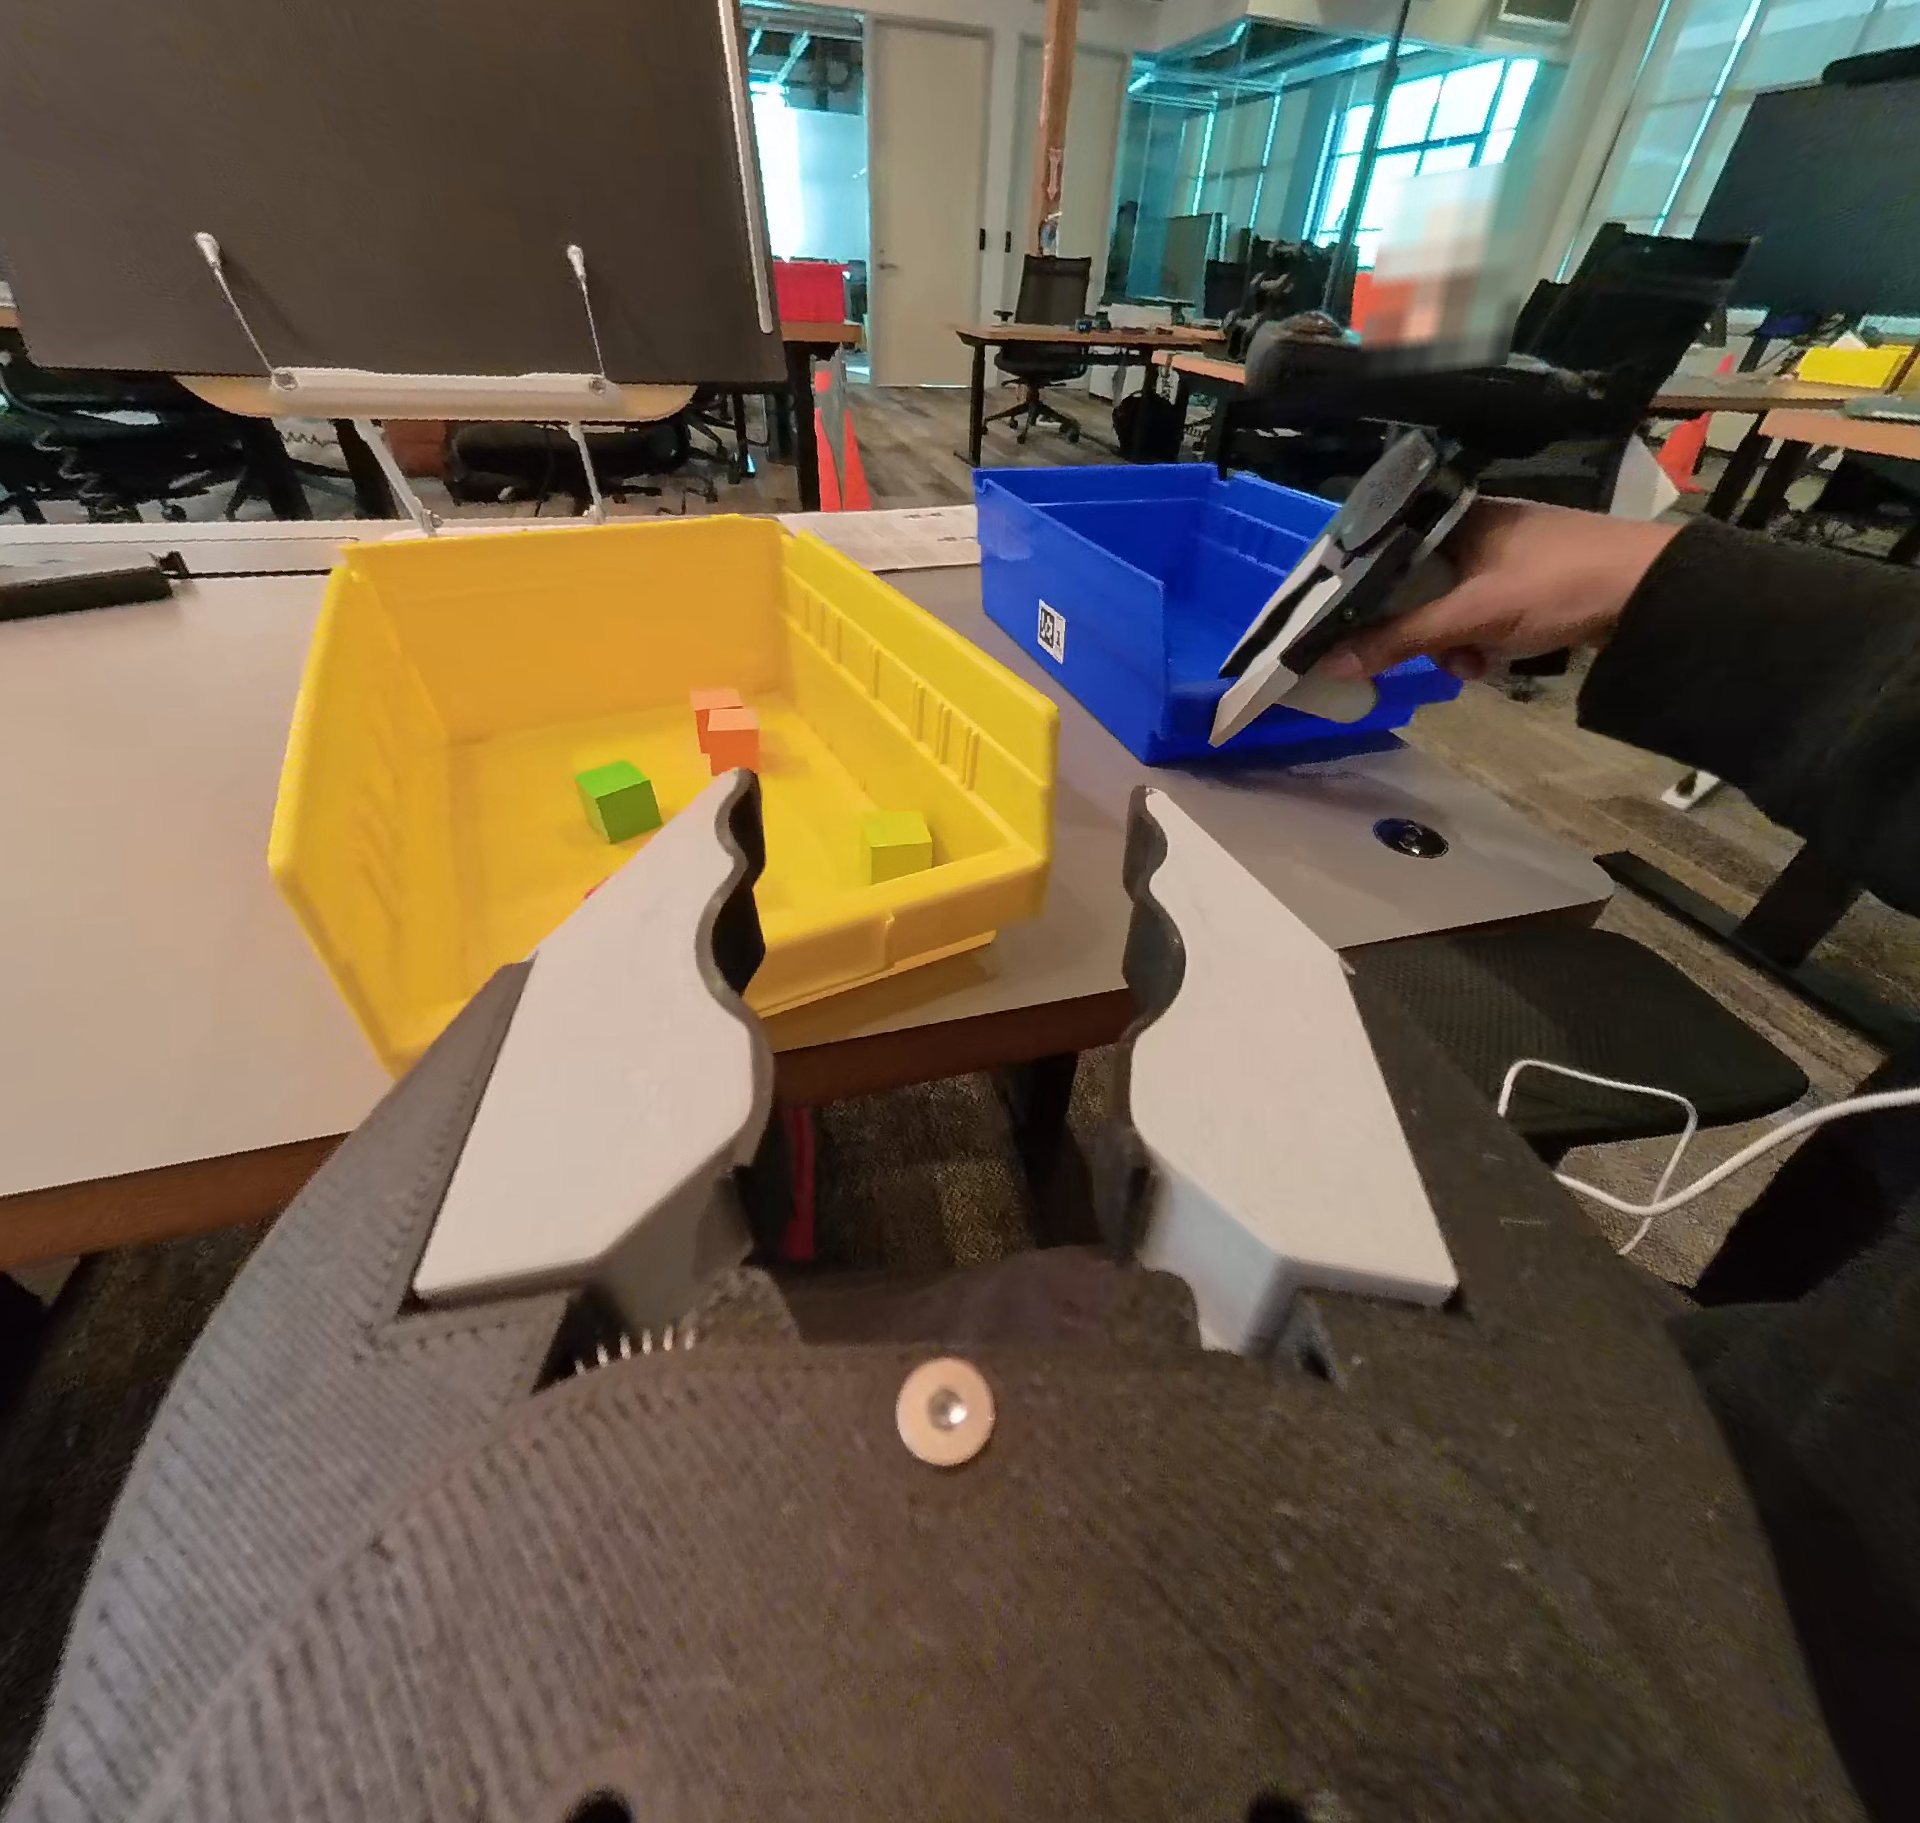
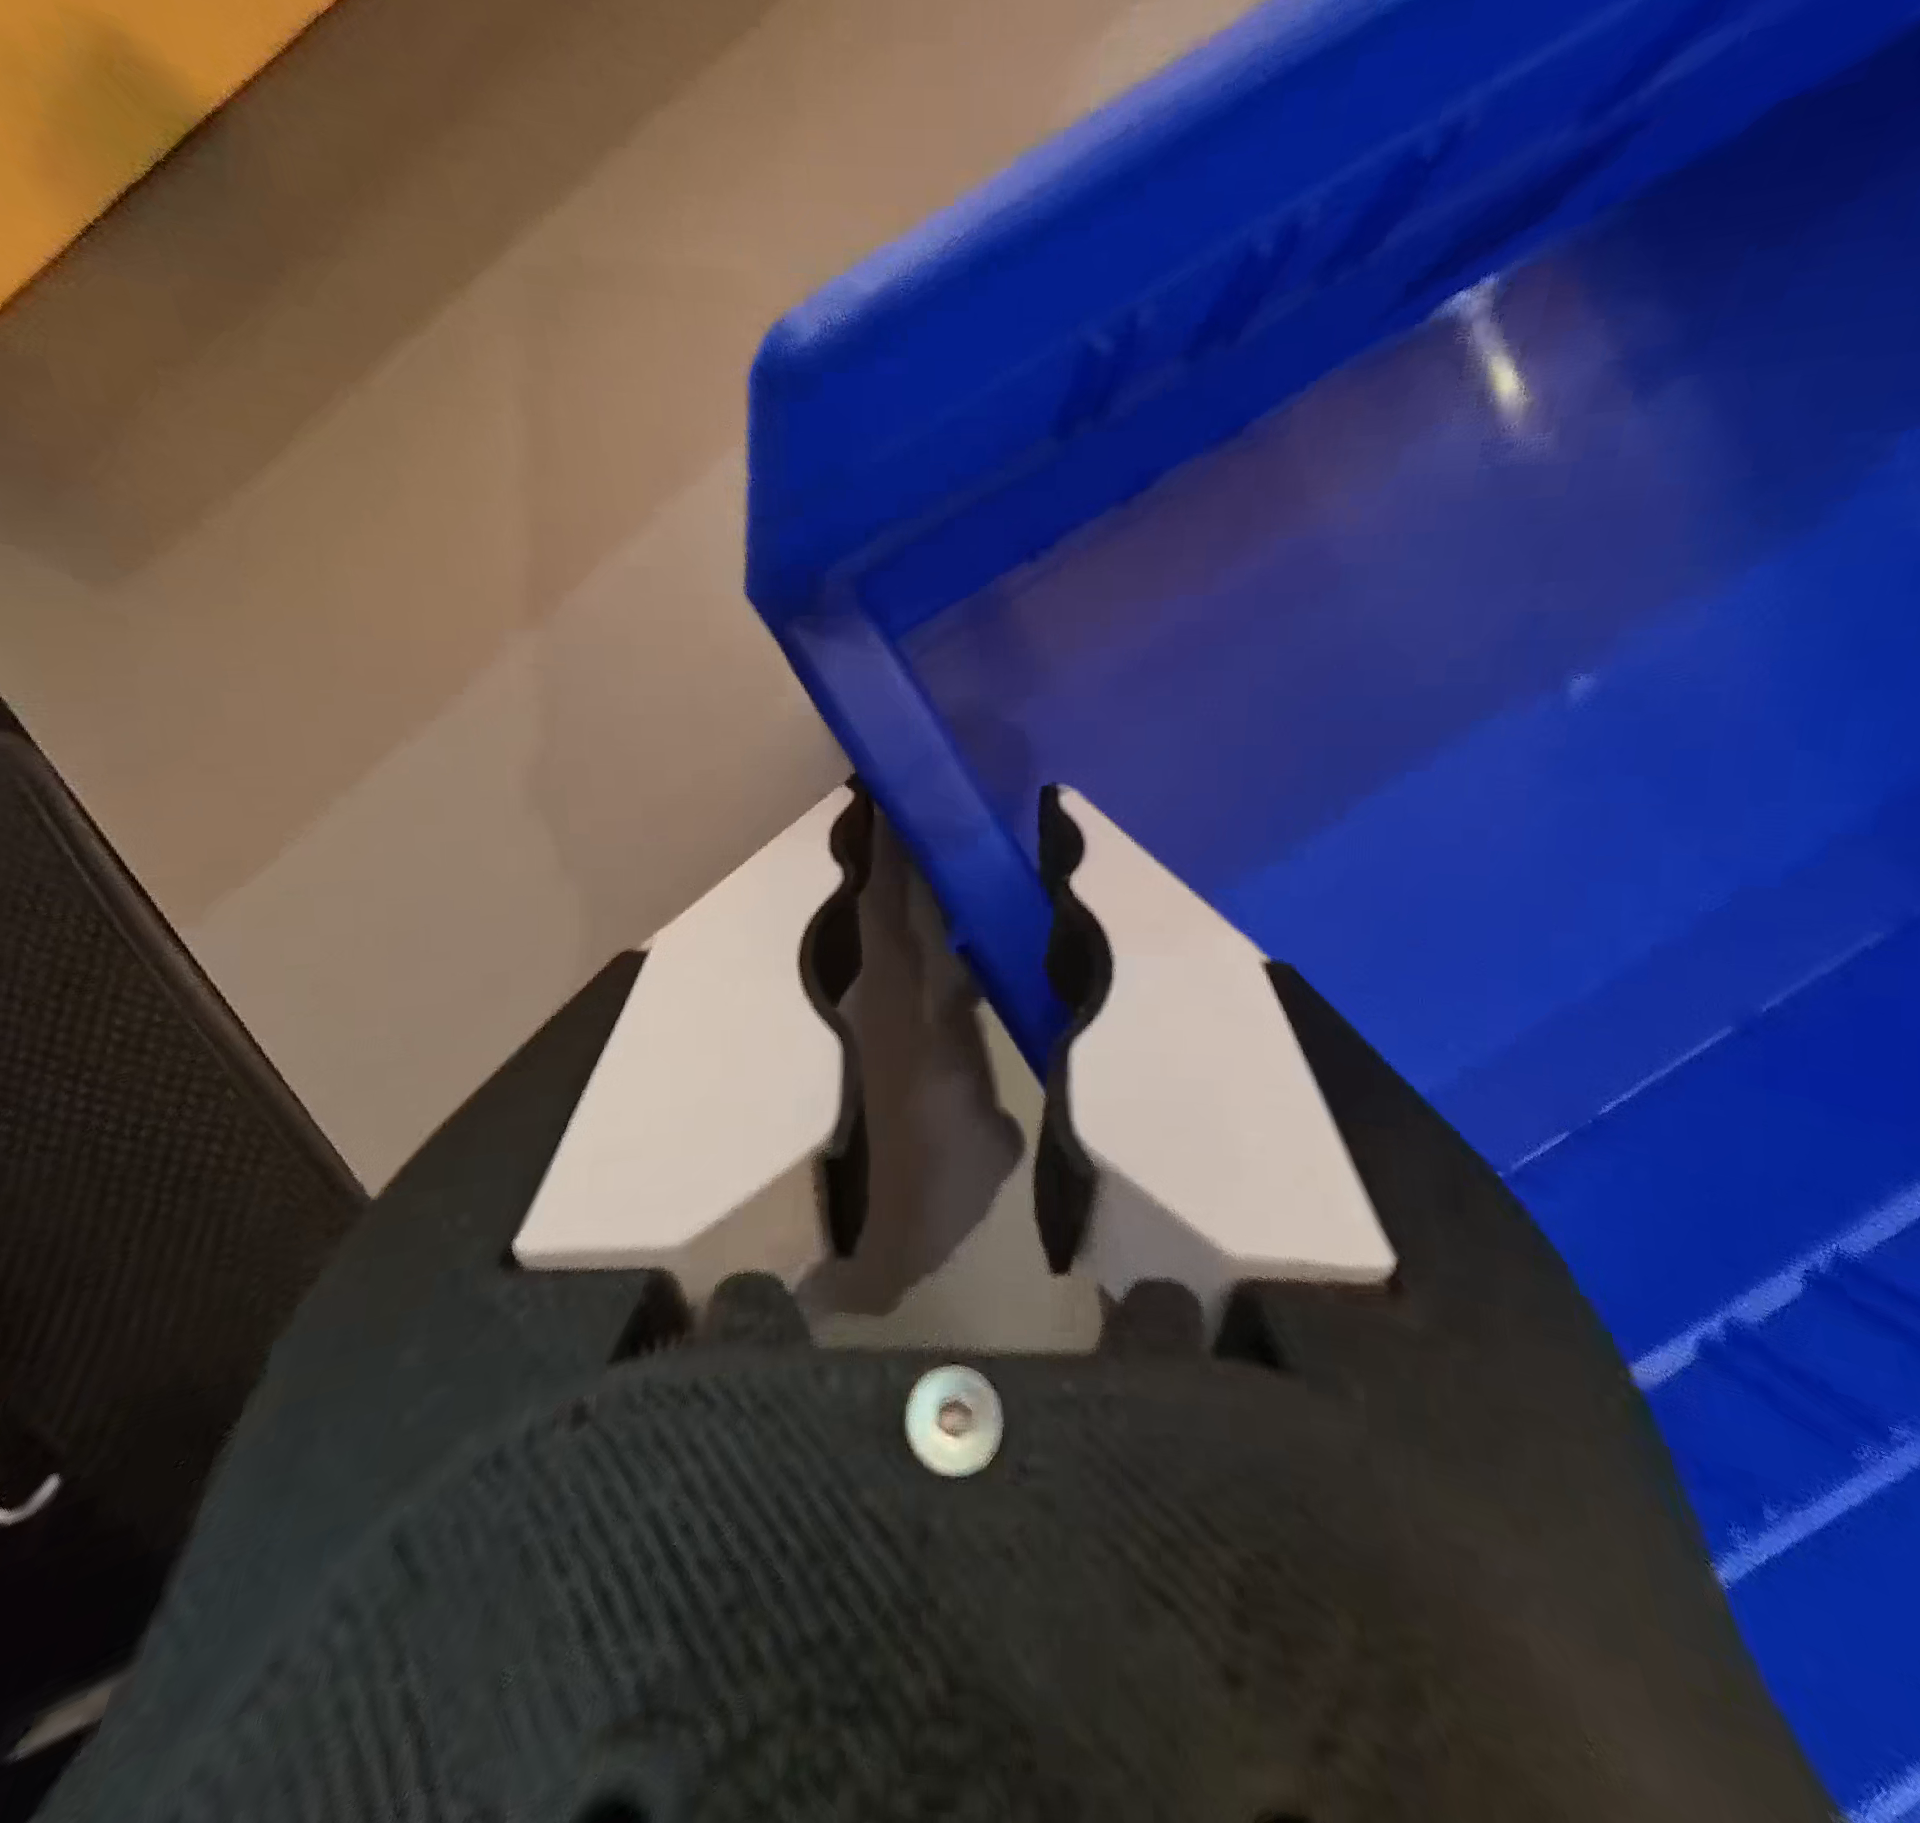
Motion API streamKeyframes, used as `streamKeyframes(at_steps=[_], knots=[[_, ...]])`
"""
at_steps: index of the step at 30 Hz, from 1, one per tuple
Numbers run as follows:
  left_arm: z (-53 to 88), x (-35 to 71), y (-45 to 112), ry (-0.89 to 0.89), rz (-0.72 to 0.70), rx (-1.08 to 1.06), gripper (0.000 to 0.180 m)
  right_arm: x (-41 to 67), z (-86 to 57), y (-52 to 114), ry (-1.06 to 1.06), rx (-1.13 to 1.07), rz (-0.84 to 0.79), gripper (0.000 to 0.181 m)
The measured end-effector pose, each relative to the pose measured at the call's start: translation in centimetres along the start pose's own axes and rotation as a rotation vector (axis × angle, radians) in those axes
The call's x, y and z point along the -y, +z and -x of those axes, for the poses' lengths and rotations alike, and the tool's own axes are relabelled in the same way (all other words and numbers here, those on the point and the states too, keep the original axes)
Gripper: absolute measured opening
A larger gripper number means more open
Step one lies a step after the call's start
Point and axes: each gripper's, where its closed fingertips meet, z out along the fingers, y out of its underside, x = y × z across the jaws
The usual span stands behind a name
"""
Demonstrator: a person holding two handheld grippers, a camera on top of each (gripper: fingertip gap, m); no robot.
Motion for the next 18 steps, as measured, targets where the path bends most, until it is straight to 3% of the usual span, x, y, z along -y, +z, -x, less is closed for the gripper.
streamKeyframes(at_steps=[10, 18], knots=[[0.3, -0.2, -0.6, -0.004, -0.002, 0.000, 0.067, 4.2, -3.5, 2.6, -0.183, 0.035, 0.047, 0.019], [1.0, -0.2, -0.6, -0.023, -0.008, 0.014, 0.067, 7.6, -7.2, 4.8, -0.273, 0.051, 0.046, 0.020]])
